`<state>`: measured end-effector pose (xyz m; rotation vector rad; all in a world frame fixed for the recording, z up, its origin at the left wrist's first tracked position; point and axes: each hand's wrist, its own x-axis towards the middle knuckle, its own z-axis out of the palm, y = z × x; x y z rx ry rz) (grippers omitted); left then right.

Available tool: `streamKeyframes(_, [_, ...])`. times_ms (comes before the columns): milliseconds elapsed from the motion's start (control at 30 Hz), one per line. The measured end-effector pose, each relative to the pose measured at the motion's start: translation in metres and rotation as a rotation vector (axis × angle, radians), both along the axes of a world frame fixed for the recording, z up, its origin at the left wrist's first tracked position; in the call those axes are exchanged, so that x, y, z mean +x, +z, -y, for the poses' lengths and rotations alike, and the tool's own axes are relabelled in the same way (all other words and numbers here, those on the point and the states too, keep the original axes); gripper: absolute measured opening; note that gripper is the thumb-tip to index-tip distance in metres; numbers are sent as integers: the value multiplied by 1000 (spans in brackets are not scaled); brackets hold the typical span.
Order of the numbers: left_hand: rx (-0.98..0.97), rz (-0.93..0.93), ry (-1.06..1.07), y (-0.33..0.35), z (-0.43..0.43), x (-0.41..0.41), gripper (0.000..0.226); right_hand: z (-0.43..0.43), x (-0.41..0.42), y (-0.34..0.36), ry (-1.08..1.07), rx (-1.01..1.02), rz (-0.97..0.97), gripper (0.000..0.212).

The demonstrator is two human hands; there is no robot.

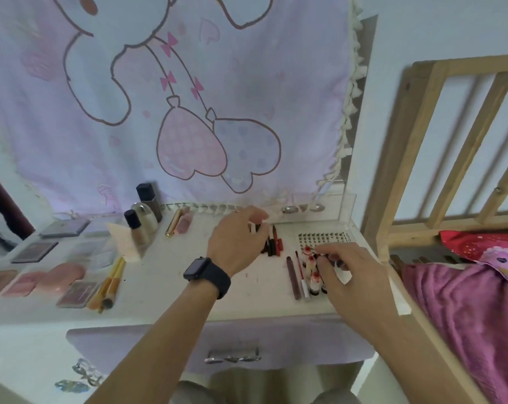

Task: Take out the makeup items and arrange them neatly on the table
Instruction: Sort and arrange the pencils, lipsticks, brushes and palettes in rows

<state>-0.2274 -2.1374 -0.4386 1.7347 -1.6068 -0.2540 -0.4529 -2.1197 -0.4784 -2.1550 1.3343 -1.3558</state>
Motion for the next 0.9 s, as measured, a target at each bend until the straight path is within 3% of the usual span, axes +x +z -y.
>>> streamKeyframes(167, [138,52,148,-49,-37,66,21,-6,71,-14,149,95,-91,18])
streamKeyframes(333, [227,179,240,-79,-59,113,29,11,134,-51,231,178,-344,25])
streamKeyframes(567, [198,248,284,-93,-41,156,36,34,180,-79,201,159,-649,51])
streamKeyframes(700, [146,351,208,-95,-10,163,41,32,179,-89,167,117,-612,58])
streamKeyframes(900, [217,598,186,-95,49,172,48,33,183,-91,159,121,-599,57])
